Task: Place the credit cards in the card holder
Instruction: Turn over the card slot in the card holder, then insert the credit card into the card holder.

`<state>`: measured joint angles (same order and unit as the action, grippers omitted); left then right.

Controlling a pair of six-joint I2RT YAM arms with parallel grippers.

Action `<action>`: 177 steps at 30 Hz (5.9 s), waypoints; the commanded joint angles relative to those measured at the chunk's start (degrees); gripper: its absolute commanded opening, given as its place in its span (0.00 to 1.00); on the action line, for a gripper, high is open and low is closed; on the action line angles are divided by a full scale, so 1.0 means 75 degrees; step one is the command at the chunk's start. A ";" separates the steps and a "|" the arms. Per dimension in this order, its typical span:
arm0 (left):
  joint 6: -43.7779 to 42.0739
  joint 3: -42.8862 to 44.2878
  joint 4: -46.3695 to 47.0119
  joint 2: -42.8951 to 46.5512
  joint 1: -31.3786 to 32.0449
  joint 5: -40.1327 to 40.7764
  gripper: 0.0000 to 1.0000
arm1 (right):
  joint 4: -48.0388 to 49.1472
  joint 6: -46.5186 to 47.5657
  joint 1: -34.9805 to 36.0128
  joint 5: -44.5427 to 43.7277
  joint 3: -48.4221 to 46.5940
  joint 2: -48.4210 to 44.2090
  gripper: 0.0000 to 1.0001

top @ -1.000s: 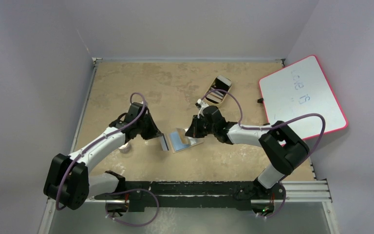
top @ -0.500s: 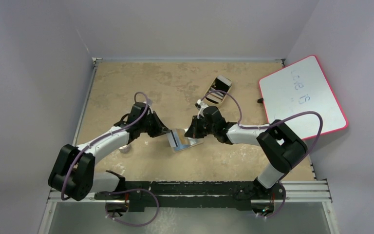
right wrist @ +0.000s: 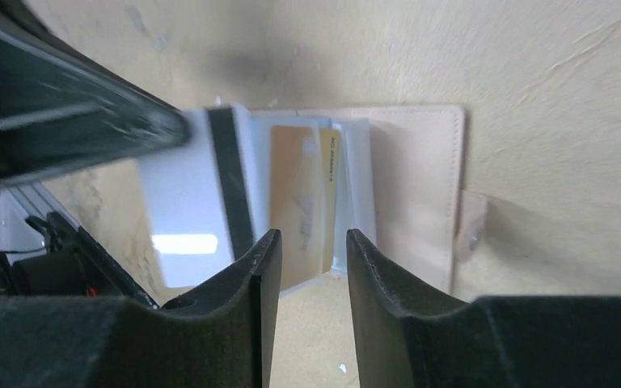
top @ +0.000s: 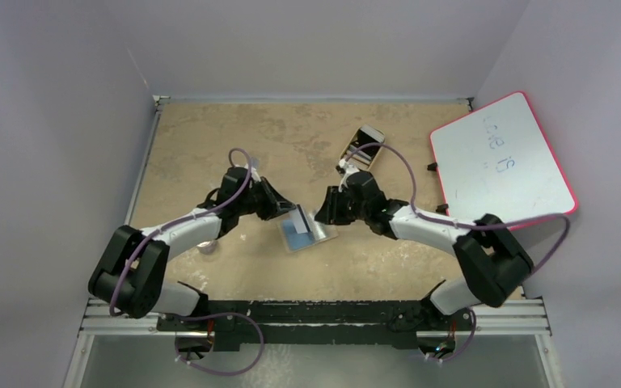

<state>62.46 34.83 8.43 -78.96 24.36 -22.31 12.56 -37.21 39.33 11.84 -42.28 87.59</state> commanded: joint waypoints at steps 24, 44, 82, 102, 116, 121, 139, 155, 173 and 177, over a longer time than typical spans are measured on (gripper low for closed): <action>-0.0846 0.0586 -0.0081 0.0756 0.0197 0.0140 0.00 | 0.0950 0.0833 -0.0401 0.2132 0.0189 -0.1842 0.46; 0.0369 -0.0722 0.3042 0.2520 0.0197 -0.1445 0.00 | 0.3913 -0.1223 -0.1291 0.4833 0.0866 -0.2163 0.46; -0.0519 -0.0727 0.1029 0.2799 0.0198 -0.0187 0.40 | 0.3374 -0.0883 -0.1301 0.4518 0.0996 -0.1800 0.00; -0.1296 -0.0570 -0.1533 0.1377 0.0212 0.1540 0.20 | 0.2026 0.0420 -0.1337 0.3035 0.0265 0.0466 0.00; -0.1147 -0.0712 -0.0580 0.0315 0.0430 0.1170 0.03 | 0.2172 0.0237 -0.1346 0.2758 0.0082 0.1199 0.00; -0.1132 -0.0759 -0.0654 0.0124 0.0465 0.1393 0.01 | 0.2263 0.0136 -0.1353 0.2860 0.0162 0.1401 0.00; -0.1085 -0.0931 -0.0948 -0.0089 0.0582 0.1924 0.00 | 0.2200 -0.0195 -0.1350 0.2381 0.0702 0.1230 0.00; -0.0908 -0.1043 -0.0823 -0.0046 0.0605 0.1897 0.00 | 0.2753 -0.0574 -0.1236 0.2608 0.0738 0.1598 0.00; -0.0807 -0.1086 -0.0807 -0.0011 0.0654 0.1931 0.00 | 0.2374 -0.0544 -0.0831 0.2362 0.0489 0.1835 0.00; -0.0758 -0.1133 -0.0750 0.0014 0.0654 0.1959 0.00 | 0.2216 -0.0610 -0.0564 0.2211 0.0218 0.1982 0.02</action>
<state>56.47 27.40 2.55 -79.57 28.67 -8.93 32.23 -42.39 32.77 30.59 -37.85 101.62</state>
